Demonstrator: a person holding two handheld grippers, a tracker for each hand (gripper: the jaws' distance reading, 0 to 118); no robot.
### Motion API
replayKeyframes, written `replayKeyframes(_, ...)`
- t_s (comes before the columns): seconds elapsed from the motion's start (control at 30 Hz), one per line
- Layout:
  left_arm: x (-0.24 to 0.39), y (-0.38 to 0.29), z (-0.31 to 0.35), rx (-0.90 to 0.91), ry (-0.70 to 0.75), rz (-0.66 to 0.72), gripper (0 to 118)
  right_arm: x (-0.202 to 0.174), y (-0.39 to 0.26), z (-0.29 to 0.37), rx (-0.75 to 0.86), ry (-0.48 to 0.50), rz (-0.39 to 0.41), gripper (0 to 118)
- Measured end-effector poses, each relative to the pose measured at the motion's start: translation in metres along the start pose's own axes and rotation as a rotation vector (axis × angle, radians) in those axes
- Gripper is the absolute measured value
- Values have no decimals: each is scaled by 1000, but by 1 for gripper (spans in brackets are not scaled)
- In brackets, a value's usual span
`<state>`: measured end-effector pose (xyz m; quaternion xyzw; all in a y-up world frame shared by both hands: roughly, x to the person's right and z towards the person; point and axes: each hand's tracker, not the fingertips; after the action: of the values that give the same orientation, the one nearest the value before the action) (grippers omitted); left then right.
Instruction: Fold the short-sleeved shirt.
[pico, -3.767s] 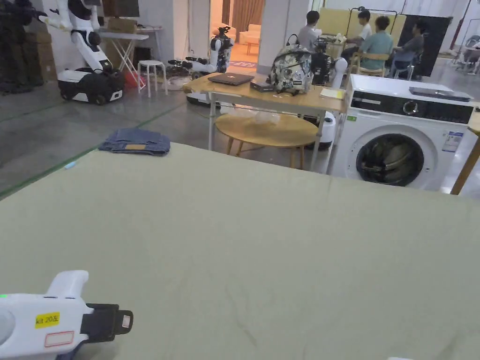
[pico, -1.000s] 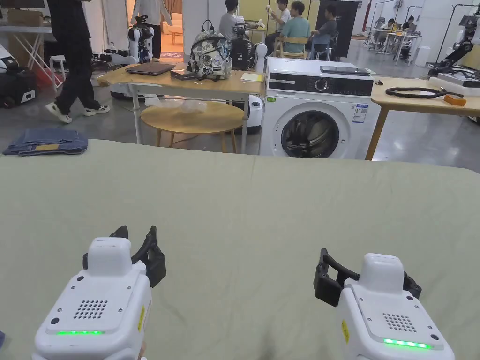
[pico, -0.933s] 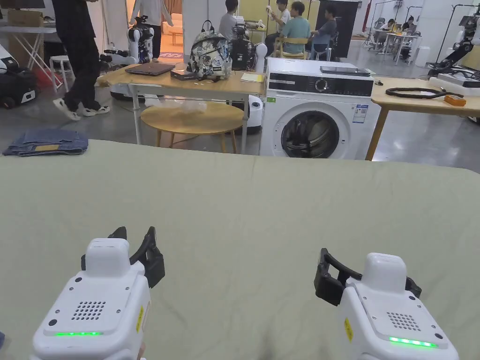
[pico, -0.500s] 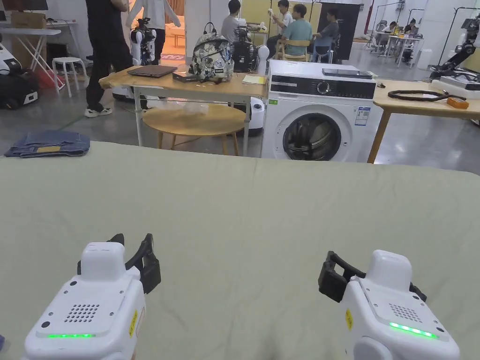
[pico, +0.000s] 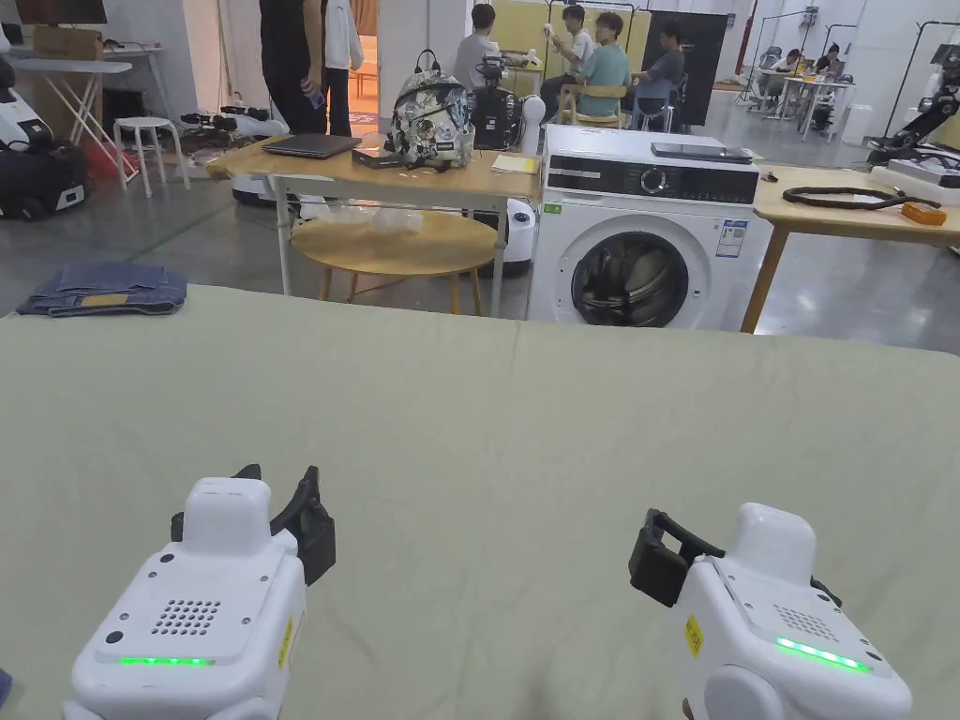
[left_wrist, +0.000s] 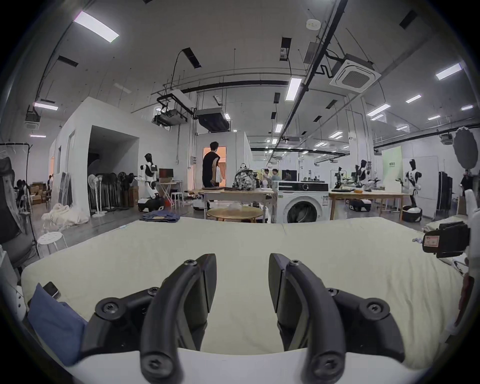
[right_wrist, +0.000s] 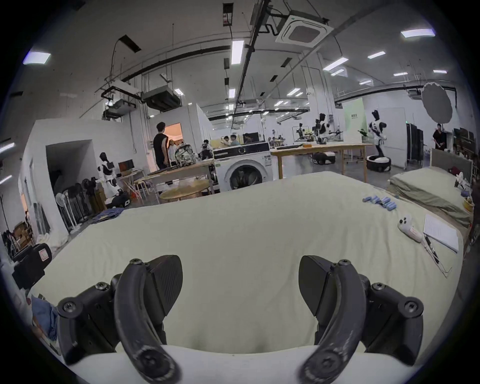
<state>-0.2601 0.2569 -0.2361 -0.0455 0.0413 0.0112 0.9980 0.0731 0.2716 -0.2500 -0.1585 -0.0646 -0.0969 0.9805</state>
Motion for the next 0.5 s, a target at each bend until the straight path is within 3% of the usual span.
replayKeyframes(0.17,-1,2,0,-8,-13,38,38,0,2,0,6,-2,-7,94)
replayKeyframes(0.5,-2,6,3,1,-30,70,38,-6,5,0,38,-39,62,94)
